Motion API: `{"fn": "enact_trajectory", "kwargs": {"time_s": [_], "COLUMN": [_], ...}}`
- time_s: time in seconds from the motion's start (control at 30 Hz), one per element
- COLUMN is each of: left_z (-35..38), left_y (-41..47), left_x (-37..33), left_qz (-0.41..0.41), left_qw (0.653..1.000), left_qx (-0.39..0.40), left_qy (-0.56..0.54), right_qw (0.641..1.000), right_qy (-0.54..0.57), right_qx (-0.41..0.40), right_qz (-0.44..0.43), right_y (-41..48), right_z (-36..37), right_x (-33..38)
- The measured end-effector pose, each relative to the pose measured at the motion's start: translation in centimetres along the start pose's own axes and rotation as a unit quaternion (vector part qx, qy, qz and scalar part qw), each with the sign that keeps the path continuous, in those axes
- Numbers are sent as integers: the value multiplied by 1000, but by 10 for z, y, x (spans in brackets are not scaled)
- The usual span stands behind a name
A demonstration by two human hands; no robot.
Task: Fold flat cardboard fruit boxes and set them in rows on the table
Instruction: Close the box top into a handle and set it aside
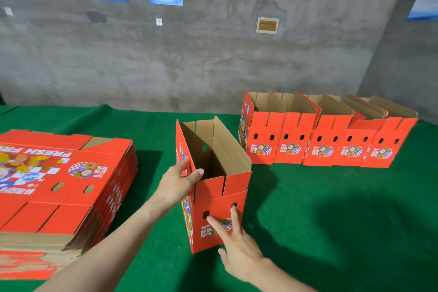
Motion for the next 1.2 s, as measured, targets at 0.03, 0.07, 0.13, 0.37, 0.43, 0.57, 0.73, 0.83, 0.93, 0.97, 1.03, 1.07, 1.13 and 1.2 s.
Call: {"fn": "enact_trajectory", "kwargs": {"time_s": [0.03, 0.07, 0.13, 0.37, 0.43, 0.57, 0.73, 0.83, 0.93, 0.97, 1.03, 1.07, 1.13, 1.2], "left_z": [0, 0, 0, -3, -3, -2, 5, 10, 18, 22, 33, 39, 45, 43], "left_y": [2, 5, 11, 56, 78, 132, 208, 250, 287, 297, 312, 319, 326, 326], "left_x": [0, 0, -1, -18, -22, -26, -28, -28, -31, -33, -34, -33, -30, -27], "left_qz": [2, 4, 0, -13, -13, -16, -20, -19, -14, -13, -16, -16, -6, 7], "left_qw": [1000, 1000, 997, 996, 999, 998, 998, 999, 999, 999, 1000, 999, 999, 1000], "left_qx": [2, 4, 13, 5, -23, -53, -51, -49, -35, -22, 9, 21, 24, 15], "left_qy": [-13, -31, -72, -92, -46, 33, 34, -12, -39, -32, -20, -18, -23, -2], "right_qw": [1000, 1000, 1000, 998, 997, 997, 995, 993, 993, 992, 992, 991, 990, 989], "right_qy": [8, 8, -6, -48, -47, -30, -28, -26, -14, -7, 5, 8, 7, 0], "right_qx": [-7, -10, -6, 9, 8, 12, 5, -7, -15, -15, -17, -19, -24, -31], "right_qz": [-4, -5, 1, 46, 54, 75, 99, 112, 119, 122, 129, 131, 138, 146], "right_y": [3, 6, 15, 67, 86, 129, 189, 224, 252, 260, 273, 280, 292, 301], "right_z": [-2, -4, -5, -27, -41, -67, -94, -108, -122, -126, -136, -140, -145, -149], "right_x": [1, 1, 0, -13, -21, -43, -79, -105, -130, -137, -146, -151, -157, -162]}}
Point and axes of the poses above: each hand's wrist, its own y-axis towards the middle knuckle, its own z-axis out of the palm, x = y × z, the point moved 4 cm from there along y, towards the middle knuckle, and after that the axes turned 13 degrees about x, right-handed, at the moved point
